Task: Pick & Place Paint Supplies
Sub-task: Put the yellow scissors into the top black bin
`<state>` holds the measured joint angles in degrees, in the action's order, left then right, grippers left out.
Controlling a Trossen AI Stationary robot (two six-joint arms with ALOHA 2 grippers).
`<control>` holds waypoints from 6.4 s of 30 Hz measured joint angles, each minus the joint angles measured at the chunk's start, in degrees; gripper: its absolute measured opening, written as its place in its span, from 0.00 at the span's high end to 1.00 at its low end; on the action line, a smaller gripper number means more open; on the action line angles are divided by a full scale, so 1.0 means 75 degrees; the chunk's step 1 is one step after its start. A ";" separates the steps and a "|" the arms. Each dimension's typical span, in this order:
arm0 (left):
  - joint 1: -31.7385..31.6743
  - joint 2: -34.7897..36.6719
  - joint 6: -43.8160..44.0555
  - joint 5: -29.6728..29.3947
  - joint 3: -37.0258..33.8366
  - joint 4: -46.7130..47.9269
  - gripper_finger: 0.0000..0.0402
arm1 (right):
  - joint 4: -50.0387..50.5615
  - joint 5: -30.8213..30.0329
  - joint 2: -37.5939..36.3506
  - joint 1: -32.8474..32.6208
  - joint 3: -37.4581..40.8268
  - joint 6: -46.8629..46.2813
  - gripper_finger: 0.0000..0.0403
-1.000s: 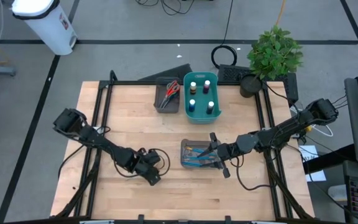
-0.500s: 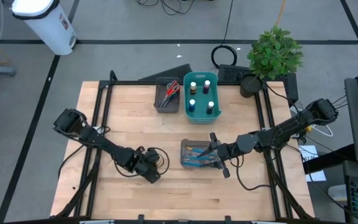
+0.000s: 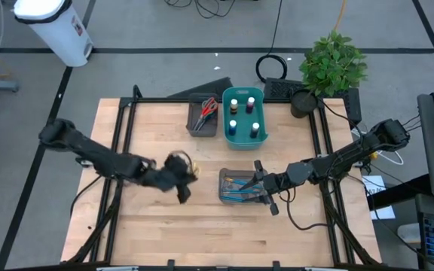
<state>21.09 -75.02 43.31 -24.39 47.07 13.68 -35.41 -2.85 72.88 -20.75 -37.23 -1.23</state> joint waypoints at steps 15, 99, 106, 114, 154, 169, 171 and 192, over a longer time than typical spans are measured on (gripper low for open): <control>-0.2368 0.1512 -0.2750 0.0119 0.0012 -0.2692 0.94 | 0.0030 0.0000 -0.0001 0.0003 0.0000 0.0055 0.60; -0.6504 -0.0942 -0.3364 0.9925 0.0020 -0.7250 0.96 | 0.0009 -0.0004 -0.0002 0.0673 0.0000 0.1343 0.60; -0.5848 -0.0942 -0.6168 0.9295 0.0020 -0.7237 0.96 | 0.0015 -0.0006 0.0000 0.0673 0.0000 0.1343 0.60; -0.4859 -0.0942 -0.9796 0.6245 0.0020 -0.7235 0.93 | 0.0071 -0.0020 -0.0001 0.0676 0.0000 0.1343 0.60; -0.7103 -0.1275 -0.4351 0.4356 0.1311 -0.5470 0.95 | 0.0591 -0.0009 -0.0001 0.1207 0.0000 0.1023 0.60; -0.7320 -0.2854 -0.3159 0.4809 0.1116 -0.6153 0.95 | 0.0590 -0.0006 0.0000 0.1204 0.0000 0.0959 0.60; -0.7350 -0.2946 -0.3106 0.4830 0.1069 -0.6151 0.95 | 0.0591 -0.0006 -0.0002 0.1204 0.0000 0.0802 0.60; -0.7295 -0.2884 -0.2965 0.4088 -0.0163 -0.7010 0.95 | 0.0529 -0.0006 0.0000 0.1204 0.0000 0.0775 0.60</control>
<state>-33.62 -96.65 21.07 6.27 45.84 -38.89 -31.44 -2.90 72.88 -11.72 -37.23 4.58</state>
